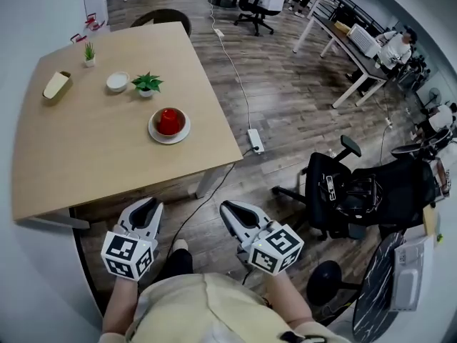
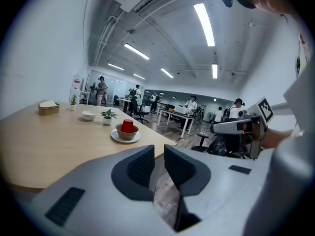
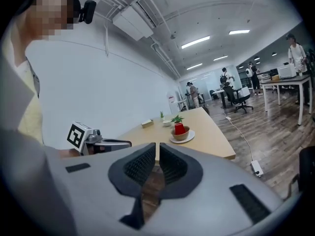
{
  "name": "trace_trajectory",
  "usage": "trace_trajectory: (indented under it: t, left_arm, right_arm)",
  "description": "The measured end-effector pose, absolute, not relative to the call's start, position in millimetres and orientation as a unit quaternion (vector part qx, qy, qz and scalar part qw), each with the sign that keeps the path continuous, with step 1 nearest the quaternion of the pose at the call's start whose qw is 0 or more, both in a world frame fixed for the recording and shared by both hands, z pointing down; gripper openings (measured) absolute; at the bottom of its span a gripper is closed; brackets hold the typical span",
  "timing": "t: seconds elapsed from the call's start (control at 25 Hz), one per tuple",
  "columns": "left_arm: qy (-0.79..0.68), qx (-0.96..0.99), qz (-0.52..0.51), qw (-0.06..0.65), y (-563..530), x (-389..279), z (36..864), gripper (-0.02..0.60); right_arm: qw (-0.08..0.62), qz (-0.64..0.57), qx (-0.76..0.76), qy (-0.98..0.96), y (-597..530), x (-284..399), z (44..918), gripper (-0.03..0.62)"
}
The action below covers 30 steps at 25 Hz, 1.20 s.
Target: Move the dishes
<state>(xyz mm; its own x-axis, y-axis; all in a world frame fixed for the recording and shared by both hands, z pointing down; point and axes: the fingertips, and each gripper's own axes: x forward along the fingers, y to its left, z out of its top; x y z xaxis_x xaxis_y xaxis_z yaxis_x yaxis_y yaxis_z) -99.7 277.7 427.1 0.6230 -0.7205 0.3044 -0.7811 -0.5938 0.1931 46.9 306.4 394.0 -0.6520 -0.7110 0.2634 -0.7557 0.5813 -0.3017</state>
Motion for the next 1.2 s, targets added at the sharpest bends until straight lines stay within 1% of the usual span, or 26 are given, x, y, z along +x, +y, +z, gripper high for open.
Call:
trace_trajectory:
  t: [0.08, 0.16, 0.36, 0.56, 0.64, 0.92, 1.04, 1.2]
  left_arm:
    - [-0.429, 0.885, 0.097, 0.155, 262.5, -108.5, 427.7, 0.048]
    - [-0.43, 0.884, 0.094, 0.158, 248.9, -114.5, 428.2, 0.048]
    - [-0.428, 0.884, 0.091, 0.163, 219.5, -126.5, 434.9, 0.048]
    - [-0.441, 0.878, 0.089, 0.162, 207.3, -134.8, 435.1, 0.048]
    - [-0.454, 0.871, 0.088, 0.165, 199.6, -140.8, 437.5, 0.049]
    - [-0.505, 0.842, 0.076, 0.174, 162.6, -142.5, 438.8, 0.057]
    - [-0.527, 0.827, 0.069, 0.182, 143.1, -140.4, 438.3, 0.06]
    - [-0.555, 0.807, 0.069, 0.19, 119.1, -136.9, 443.4, 0.066]
  right_arm:
    - [0.059, 0.194, 0.411, -0.889, 286.1, 40.6, 390.6, 0.023]
    - [0.062, 0.192, 0.408, -0.89, 268.6, 34.9, 388.8, 0.091]
    - [0.079, 0.187, 0.399, -0.894, 231.0, 19.9, 394.7, 0.107]
    - [0.11, 0.18, 0.367, -0.906, 203.9, 7.4, 398.1, 0.155]
    - [0.117, 0.171, 0.351, -0.913, 187.3, 0.5, 397.8, 0.184]
    - [0.133, 0.15, 0.294, -0.935, 122.2, -6.1, 397.0, 0.207]
    - [0.151, 0.14, 0.259, -0.943, 97.4, -10.1, 402.1, 0.226]
    - [0.178, 0.127, 0.216, -0.952, 67.9, -15.3, 414.9, 0.235]
